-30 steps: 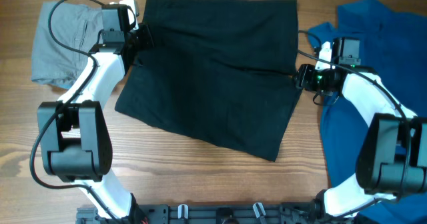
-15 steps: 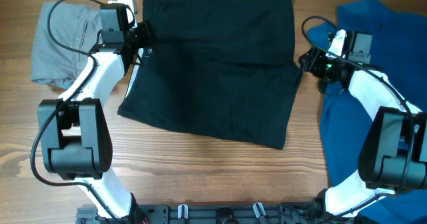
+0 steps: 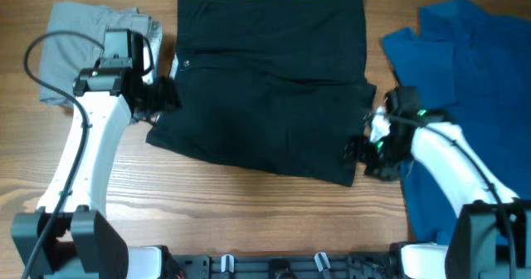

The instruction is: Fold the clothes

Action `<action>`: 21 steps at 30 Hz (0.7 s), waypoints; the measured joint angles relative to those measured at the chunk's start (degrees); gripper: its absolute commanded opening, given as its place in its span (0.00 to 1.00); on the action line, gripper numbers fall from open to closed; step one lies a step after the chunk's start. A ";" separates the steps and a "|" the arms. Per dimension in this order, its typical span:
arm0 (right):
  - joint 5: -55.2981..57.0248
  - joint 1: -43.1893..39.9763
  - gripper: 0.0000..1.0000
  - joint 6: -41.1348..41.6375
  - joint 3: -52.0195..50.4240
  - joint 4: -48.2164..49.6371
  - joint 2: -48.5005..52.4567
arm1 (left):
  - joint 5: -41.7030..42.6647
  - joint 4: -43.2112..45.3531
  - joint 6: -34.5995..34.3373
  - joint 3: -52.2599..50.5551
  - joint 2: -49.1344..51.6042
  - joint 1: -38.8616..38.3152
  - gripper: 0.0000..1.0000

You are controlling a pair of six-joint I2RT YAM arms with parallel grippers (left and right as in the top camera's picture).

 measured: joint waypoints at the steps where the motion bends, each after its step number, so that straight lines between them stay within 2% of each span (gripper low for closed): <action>1: -0.79 1.51 0.77 0.61 -2.91 1.86 0.04 | -0.13 -0.26 -0.76 -2.03 0.85 1.25 0.73; 3: -1.88 3.13 0.73 2.05 -6.34 5.53 0.07 | -0.28 -0.28 -1.81 -4.72 1.84 3.43 0.73; 4: -2.25 3.52 0.66 2.89 -7.34 6.75 0.07 | -0.28 -0.17 -2.27 -5.86 2.01 4.42 0.73; 5: -3.30 3.56 0.43 3.98 -7.78 8.66 -0.20 | -0.28 0.02 -2.62 -7.15 2.03 5.60 0.73; 6: -3.50 3.56 0.30 4.63 -7.91 10.05 -0.17 | -0.31 0.31 -2.84 -7.69 2.03 6.05 0.74; 8: -3.41 3.56 0.09 5.07 -8.11 12.59 -0.17 | -0.28 2.84 -2.89 -8.85 2.03 6.10 0.75; 9: -3.37 3.56 0.04 5.42 -8.11 12.94 -0.17 | -0.28 4.42 -3.04 -9.84 2.05 6.10 0.76; 13: 1.62 3.56 0.04 5.70 -5.33 3.82 -0.26 | 0.39 10.86 -3.39 -15.87 2.14 6.10 0.77; 15: 3.06 3.56 0.05 5.68 -4.57 2.67 -1.14 | 1.05 13.51 -3.67 -17.57 2.14 6.10 0.76; 16: 3.82 3.56 0.05 5.70 -4.22 2.38 -2.47 | 1.55 15.41 -3.72 -19.06 2.14 6.10 0.70; 17: 4.17 3.56 0.05 5.68 -4.17 2.38 -3.32 | 1.70 16.13 -3.74 -20.24 2.14 6.10 0.61; 18: 4.52 3.56 0.05 5.68 -4.15 2.38 -4.15 | 1.73 17.31 -4.17 -21.68 2.14 6.10 0.46; 19: 4.79 3.56 0.05 5.70 -4.15 2.38 -4.44 | 1.88 17.94 -4.20 -22.77 2.16 6.10 0.40; 21: 6.08 3.50 0.04 5.70 -4.11 2.38 -4.52 | 2.10 20.28 -4.94 -25.18 2.64 6.10 0.04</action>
